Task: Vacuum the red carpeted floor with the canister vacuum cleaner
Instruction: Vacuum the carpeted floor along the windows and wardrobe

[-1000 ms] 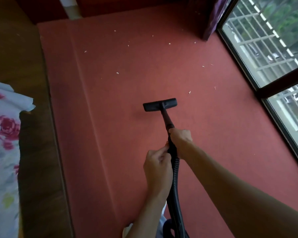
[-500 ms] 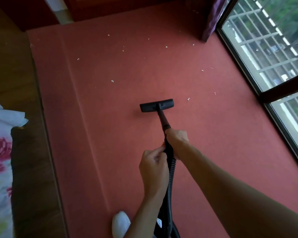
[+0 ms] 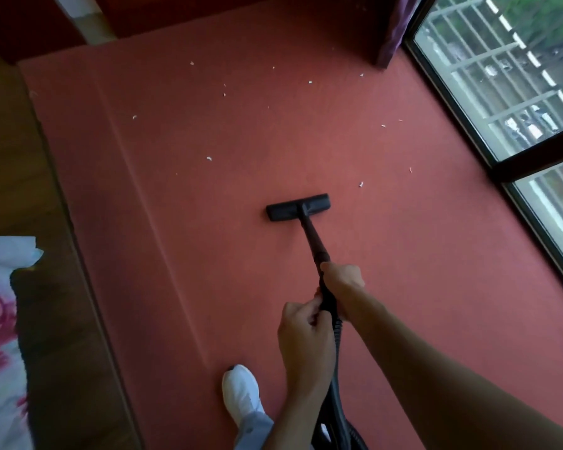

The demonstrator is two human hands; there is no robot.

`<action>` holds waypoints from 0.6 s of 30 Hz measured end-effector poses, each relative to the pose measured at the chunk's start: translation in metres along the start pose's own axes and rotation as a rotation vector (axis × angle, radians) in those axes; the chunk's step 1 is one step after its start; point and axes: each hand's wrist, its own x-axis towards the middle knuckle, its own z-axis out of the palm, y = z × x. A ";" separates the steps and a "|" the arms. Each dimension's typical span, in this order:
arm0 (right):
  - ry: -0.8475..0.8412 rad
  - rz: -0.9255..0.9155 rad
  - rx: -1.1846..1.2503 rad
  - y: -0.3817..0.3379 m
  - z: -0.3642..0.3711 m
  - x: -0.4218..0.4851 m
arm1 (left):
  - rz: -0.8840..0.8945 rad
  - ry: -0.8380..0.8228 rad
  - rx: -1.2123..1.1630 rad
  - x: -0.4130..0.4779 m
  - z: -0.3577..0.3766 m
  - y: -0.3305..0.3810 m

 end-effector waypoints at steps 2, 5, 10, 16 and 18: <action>0.013 -0.022 0.008 -0.014 0.013 0.003 | 0.028 -0.012 -0.001 0.016 -0.008 0.004; 0.025 -0.042 0.036 -0.038 0.031 0.010 | 0.057 -0.018 -0.024 0.041 -0.018 0.009; 0.045 -0.049 0.046 -0.065 0.047 0.017 | 0.058 -0.035 -0.028 0.074 -0.026 0.018; 0.046 -0.059 0.039 -0.087 0.042 0.037 | 0.031 -0.059 -0.025 0.097 -0.008 0.029; 0.032 -0.066 0.053 -0.096 0.037 0.044 | 0.040 -0.058 -0.045 0.100 0.002 0.036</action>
